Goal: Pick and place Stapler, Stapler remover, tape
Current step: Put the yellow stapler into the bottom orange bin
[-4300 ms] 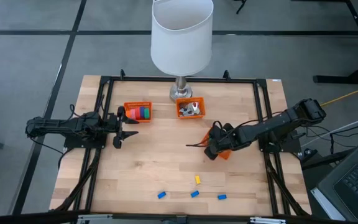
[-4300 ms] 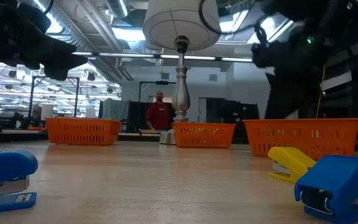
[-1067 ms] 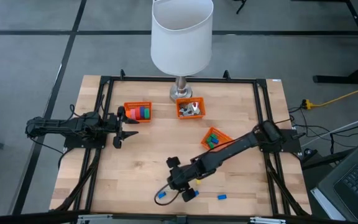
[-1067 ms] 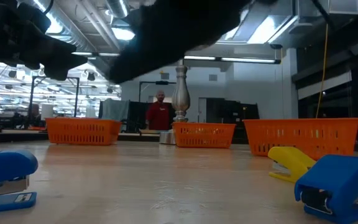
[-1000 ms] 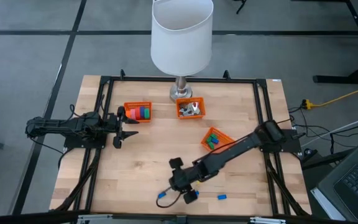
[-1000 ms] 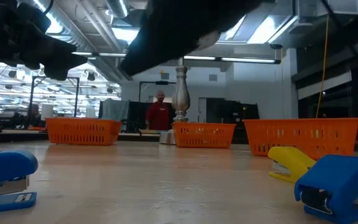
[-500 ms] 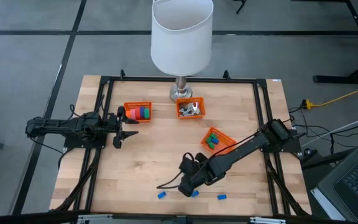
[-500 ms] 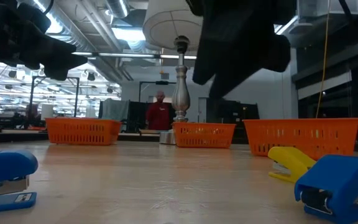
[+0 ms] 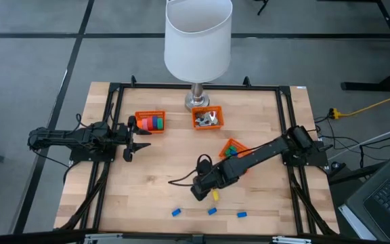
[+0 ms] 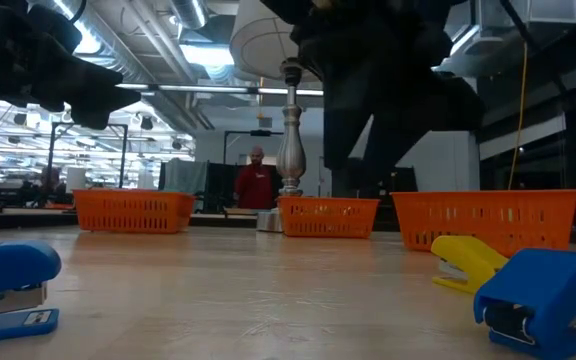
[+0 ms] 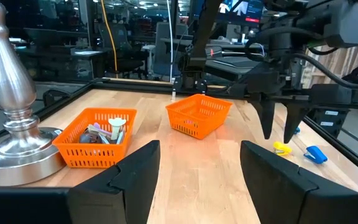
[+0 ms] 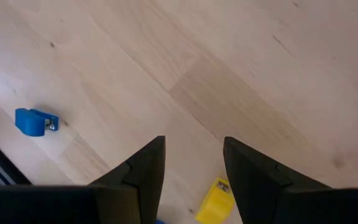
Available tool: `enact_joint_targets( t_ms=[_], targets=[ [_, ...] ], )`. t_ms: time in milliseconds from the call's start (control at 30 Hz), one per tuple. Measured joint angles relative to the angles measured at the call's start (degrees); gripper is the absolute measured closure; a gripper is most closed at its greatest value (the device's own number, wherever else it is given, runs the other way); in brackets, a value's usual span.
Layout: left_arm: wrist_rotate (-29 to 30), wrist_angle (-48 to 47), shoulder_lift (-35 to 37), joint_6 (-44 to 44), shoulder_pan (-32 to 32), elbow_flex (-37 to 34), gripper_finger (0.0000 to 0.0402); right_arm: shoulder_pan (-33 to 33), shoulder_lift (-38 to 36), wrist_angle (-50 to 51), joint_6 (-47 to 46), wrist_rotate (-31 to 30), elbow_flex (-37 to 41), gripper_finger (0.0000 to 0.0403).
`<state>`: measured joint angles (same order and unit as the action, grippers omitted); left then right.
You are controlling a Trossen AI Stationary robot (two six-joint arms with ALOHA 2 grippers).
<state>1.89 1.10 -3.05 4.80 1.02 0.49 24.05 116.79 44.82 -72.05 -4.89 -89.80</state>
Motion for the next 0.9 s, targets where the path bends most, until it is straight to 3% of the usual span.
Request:
enact_joint_targets(
  t_ms=[333, 667, 900],
  targets=[
    [0.00, 0.00, 0.00, 0.00, -0.02, 0.00, 0.0183, 3.14, 0.00, 6.84, -9.69, 5.16, 0.00, 0.0237],
    [0.00, 0.00, 0.00, 0.00, -0.02, 0.00, 0.0183, 6.26, 0.01, 8.32, -11.96, -1.02, 0.00, 0.0237],
    [0.00, 0.00, 0.00, 0.01, -0.02, 0.00, 0.0183, 6.43, 1.29, 7.77, -11.92, -1.54, 0.09, 0.0237]
  ],
)
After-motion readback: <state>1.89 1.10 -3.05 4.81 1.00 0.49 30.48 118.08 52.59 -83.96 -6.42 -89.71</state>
